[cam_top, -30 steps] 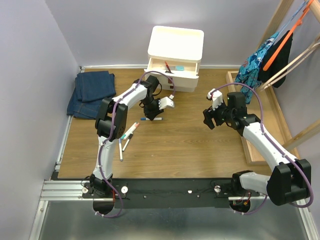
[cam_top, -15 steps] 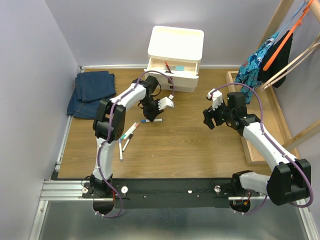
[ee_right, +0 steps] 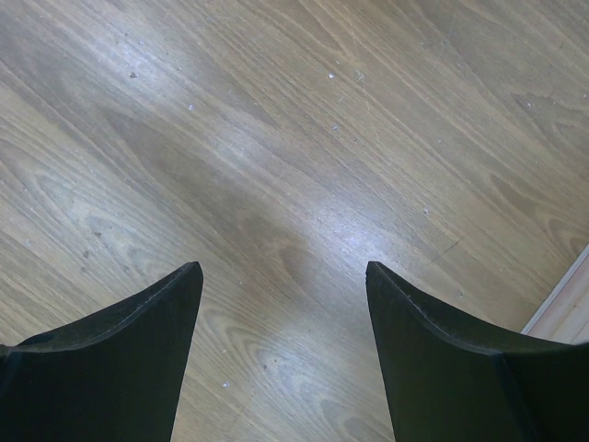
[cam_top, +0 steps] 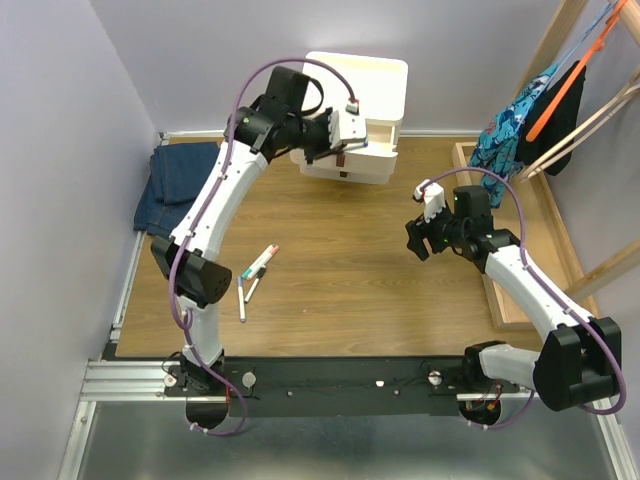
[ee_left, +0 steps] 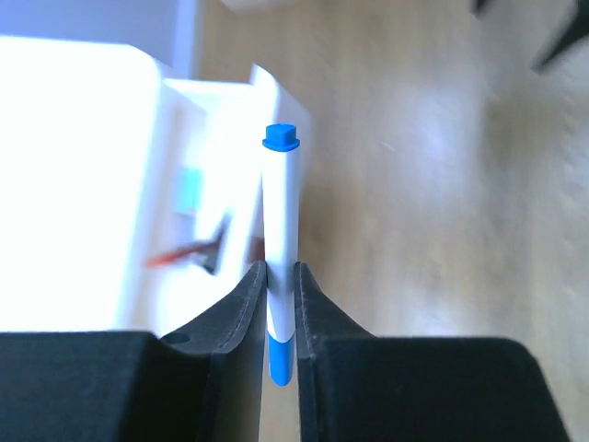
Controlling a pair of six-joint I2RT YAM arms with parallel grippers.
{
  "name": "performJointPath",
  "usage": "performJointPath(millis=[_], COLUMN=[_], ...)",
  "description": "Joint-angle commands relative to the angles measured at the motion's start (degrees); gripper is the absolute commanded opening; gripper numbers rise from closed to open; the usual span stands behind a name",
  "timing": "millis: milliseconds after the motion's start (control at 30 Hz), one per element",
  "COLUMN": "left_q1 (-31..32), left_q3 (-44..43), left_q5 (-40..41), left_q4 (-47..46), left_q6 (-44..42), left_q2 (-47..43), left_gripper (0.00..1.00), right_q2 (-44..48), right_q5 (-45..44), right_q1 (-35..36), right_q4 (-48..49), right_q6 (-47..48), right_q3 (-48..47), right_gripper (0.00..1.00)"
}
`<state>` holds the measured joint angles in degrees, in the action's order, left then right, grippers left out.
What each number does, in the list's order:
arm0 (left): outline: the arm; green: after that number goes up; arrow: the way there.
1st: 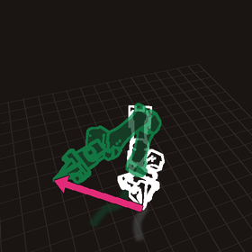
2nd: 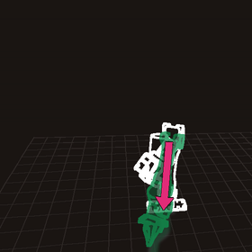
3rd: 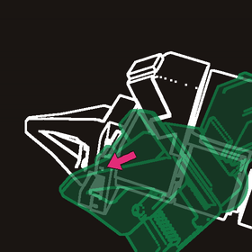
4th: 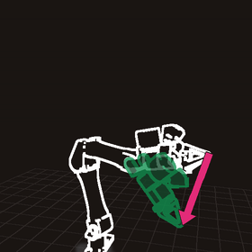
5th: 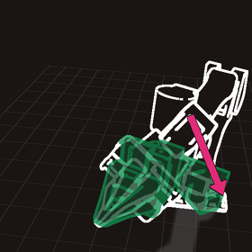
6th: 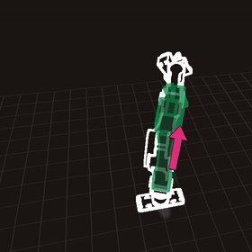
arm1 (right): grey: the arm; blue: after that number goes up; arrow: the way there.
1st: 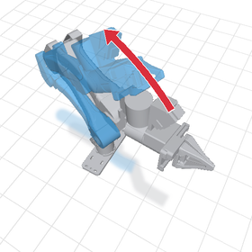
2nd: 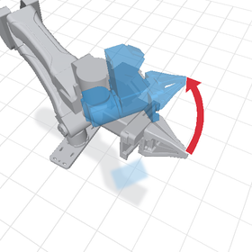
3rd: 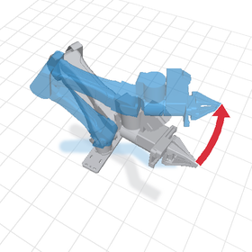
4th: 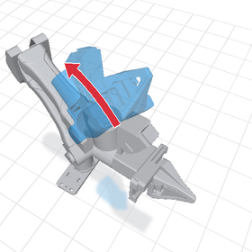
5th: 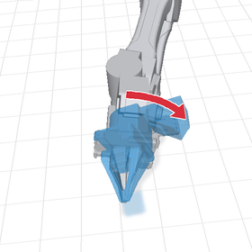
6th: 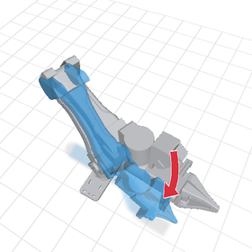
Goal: Sort the stationery into containers
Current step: Place the pen in the drawer, then pick up the pen from the center of the board.
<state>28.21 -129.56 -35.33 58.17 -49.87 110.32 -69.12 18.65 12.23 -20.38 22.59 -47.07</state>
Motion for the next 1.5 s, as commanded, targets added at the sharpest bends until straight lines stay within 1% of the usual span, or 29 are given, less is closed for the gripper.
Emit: performJointPath(millis=[0,167,300,467,500,567,600,700,767,800,867,900,933,967,1000,1033,1067,1100,1133,1200,1233,1300,1333,1467], left_q1=[-0.17,-0.34,-0.78,-1.57,-1.58,-1.66,-1.49,-1.14,-0.87,-0.87,-0.7,-0.87,-1.13,-1.22,-1.4,-1.49,-1.75,-2.01,-2.28,-3.07,-3.24,-4.55,-5.26,-9.65], left_q3=[-10.07,-9.75,-9.75,-9.49,-8.96,-6.51,-2.67,3.85,5.18,7.72,12.37,18.66,22.03,25.37,28.36,33.79,36.02,38.04,41.37,44.9,48.75,52.63,55.96,61.96], left_q5=[2.54,6.5,7.56,8.7,9.4,10.63,12.11,13.79,15.46,16.43,19.24,20.55,21.87,22.06,21.97,21.62,21.19,20.83,20.39,19.69,19.77,19.69,19.6,19.16], left_q4=[-4.99,-11.23,-15.36,-18.88,-20.02,-23.09,-26.85,-32.14,-31.98,-32.07,-32.24,-32.59,-32.42,-31.55,-28.41,-26.46,-24.36,-20.25,-18.38,-15.73,-15.63,-16.24,-16.42,-16.78], left_q6=[-0.05,-1.73,-0.5,1.87,2.14,4.5,4.78,5.04,6.0,9.58,13.63,15.66,19.68,20.59,21.12,22.0,22.61,23.23,23.76,24.73,24.82,24.03,23.42,21.13], left_q2=[7.6,10.52,13.42,14.92,14.75,13.61,11.43,6.77,4.39,0.98,-3.51,-8.84,-11.59,-14.14,-18.43,-20.3,-21.63,-23.56,-24.1,-25.59,-26.12,-27.52,-27.79,-27.62], left_gripper=[0.19,0.19,0.23,0.26,0.35,0.47,0.55,0.63,0.64,0.64,0.64,0.64,0.65,0.65,0.66,0.66,0.66,0.64,0.63,0.59,0.59,0.58,0.57,0.56], right_q2=[-0.49,0.04,0.65,1.45,1.53,1.88,1.89,1.97,1.97,2.15,2.32,2.41,2.5,2.59,2.59,2.59,2.59,2.42,2.33,1.8,1.54,0.92,0.66,0.04], right_q5=[0.86,0.42,0.42,0.42,0.59,0.86,0.94,1.21,1.12,1.03,0.86,0.77,0.86,0.77,1.12,1.29,1.38,1.65,1.82,2.26,2.35,2.7,2.79,3.14], right_q1=[-0.54,-0.54,-0.54,-0.71,-0.8,-0.89,-0.8,-0.89,-0.89,-1.07,-1.07,-1.15,-1.15,-1.24,-1.24,-1.24,-1.33,-1.33,-1.24,-1.33,-1.33,-1.33,-1.33,-1.33], right_q4=[0.87,0.69,0.43,0.34,0.26,0.34,0.52,0.78,0.78,0.78,0.78,0.78,0.78,0.78,0.78,0.87,1.04,1.13,1.22,1.48,1.57,1.66,1.66,1.31], right_q6=[0.79,0.97,0.62,0.44,0.35,0.18,0.09,0.0,0.0,-0.09,0.0,-0.09,0.0,0.09,0.09,0.09,-0.09,-0.09,0.0,-0.44,-0.53,-0.79,-0.97,-1.32], right_q3=[-0.65,-0.39,-0.3,0.4,0.57,1.01,1.19,1.63,1.72,1.72,1.72,1.8,1.98,2.24,2.59,2.77,2.86,3.03,2.95,2.69,2.34,1.81,1.63,0.66], right_gripper=[0.8,0.8,0.8,0.8,0.8,0.8,0.8,0.8,0.8,0.8,0.8,0.8,0.8,0.8,0.8,0.8,0.8,0.8,0.8,0.8,0.8,0.8,0.8,0.8])
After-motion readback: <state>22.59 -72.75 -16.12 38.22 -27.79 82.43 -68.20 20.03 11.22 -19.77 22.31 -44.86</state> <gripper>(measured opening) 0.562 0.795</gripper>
